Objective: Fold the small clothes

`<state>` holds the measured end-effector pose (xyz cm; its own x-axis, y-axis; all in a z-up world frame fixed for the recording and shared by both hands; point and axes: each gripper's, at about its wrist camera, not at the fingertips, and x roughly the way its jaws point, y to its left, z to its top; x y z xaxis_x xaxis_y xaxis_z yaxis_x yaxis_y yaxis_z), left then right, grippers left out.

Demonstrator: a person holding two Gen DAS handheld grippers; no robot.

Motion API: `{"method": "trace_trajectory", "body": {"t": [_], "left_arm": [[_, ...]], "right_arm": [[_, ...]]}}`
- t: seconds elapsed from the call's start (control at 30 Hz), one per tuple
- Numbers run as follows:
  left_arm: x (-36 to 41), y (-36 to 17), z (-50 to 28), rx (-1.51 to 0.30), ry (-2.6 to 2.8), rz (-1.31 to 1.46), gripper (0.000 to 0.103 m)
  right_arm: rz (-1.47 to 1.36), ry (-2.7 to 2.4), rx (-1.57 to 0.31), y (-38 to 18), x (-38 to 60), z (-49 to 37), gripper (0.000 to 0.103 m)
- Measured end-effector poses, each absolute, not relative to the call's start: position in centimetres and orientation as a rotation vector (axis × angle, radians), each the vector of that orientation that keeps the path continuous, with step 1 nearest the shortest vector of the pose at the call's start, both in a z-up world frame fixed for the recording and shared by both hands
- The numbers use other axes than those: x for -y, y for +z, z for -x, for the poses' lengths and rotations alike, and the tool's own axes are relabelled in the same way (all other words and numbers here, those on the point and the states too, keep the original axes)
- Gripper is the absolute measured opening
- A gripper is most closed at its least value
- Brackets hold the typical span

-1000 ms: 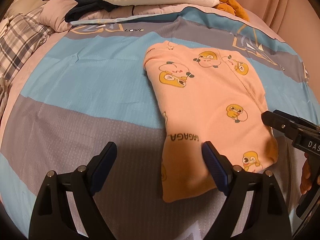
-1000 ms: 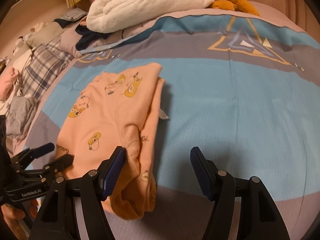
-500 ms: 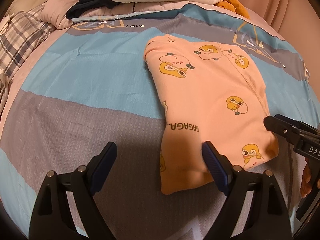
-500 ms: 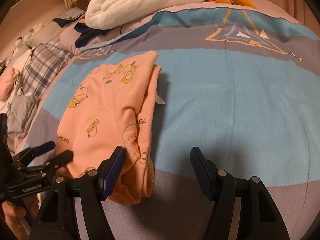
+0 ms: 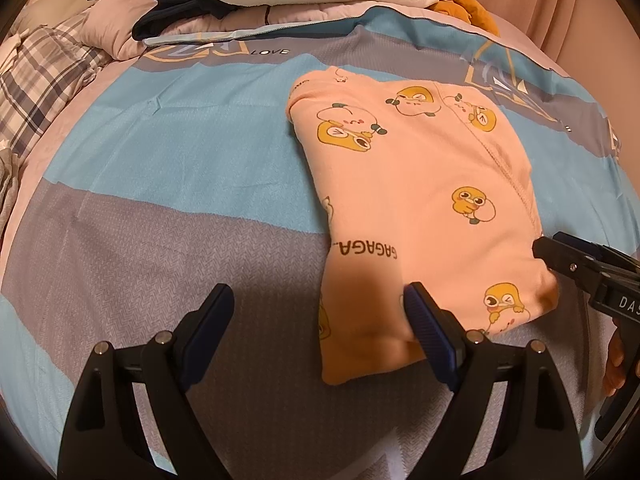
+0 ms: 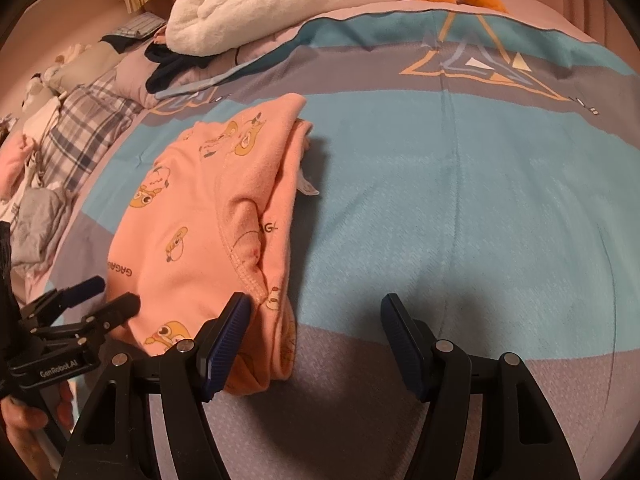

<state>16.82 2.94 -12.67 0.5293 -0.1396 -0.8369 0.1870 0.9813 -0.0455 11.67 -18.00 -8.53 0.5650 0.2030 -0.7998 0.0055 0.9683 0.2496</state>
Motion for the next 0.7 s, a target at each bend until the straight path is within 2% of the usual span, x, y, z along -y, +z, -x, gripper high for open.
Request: {"method": "trace_trajectory", "body": {"t": [0.7], "left_arm": [[-2.89, -12.75, -16.52, -0.995, -0.191, -0.056, 0.089]], "right_arm": [[-0.181, 0.096, -0.974, -8.75, 17.57, -11.36, 0.066]]}}
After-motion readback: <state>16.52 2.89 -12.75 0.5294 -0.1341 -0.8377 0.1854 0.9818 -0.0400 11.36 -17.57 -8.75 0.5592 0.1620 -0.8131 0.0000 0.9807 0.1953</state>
